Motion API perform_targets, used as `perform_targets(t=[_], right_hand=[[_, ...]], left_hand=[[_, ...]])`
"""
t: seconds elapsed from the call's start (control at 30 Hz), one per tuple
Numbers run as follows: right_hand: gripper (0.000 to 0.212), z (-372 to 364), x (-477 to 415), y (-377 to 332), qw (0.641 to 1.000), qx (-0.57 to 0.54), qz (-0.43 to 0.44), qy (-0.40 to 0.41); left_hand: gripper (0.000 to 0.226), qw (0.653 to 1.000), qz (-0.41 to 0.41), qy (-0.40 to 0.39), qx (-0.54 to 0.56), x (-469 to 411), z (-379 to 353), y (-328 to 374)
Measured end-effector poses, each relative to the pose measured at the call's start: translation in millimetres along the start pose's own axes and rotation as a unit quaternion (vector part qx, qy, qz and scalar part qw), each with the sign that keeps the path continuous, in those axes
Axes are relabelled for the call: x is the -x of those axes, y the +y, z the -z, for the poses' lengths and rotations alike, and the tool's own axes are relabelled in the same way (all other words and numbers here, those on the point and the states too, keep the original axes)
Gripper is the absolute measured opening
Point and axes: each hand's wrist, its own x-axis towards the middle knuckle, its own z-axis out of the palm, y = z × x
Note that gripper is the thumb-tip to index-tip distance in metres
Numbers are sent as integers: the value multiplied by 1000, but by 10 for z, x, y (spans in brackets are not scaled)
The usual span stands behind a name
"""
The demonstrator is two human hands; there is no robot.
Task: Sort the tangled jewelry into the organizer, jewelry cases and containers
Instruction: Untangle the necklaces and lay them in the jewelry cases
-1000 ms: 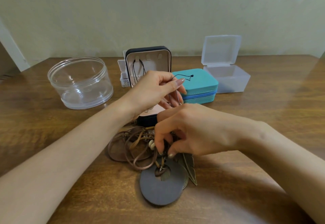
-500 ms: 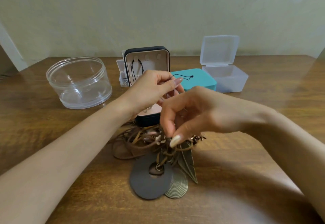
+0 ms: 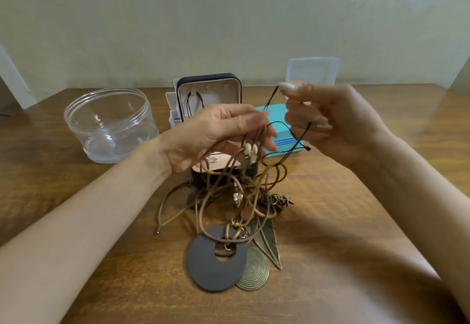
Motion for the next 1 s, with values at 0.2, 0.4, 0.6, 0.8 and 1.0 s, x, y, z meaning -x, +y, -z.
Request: perform_targets(t=[0.2, 0.4, 0.6, 0.8, 1.0], right_hand=[[13, 93, 5, -47, 991, -103, 72, -42], [11, 121, 37, -56, 992, -62, 110, 4], [11, 130, 13, -105, 994, -62, 92, -8], [9, 113, 23, -96, 990, -76, 110, 36], [9, 182, 20, -127, 971, -182, 152, 45]], left_hand=[[21, 996, -18, 47, -80, -21, 10, -64], [18, 995, -25, 82, -55, -7, 37, -92], [36, 996, -33, 43, -67, -1, 3, -12], [30, 991, -72, 0, -117, 19, 22, 21], [24, 991, -75, 40, -106, -1, -24, 26]])
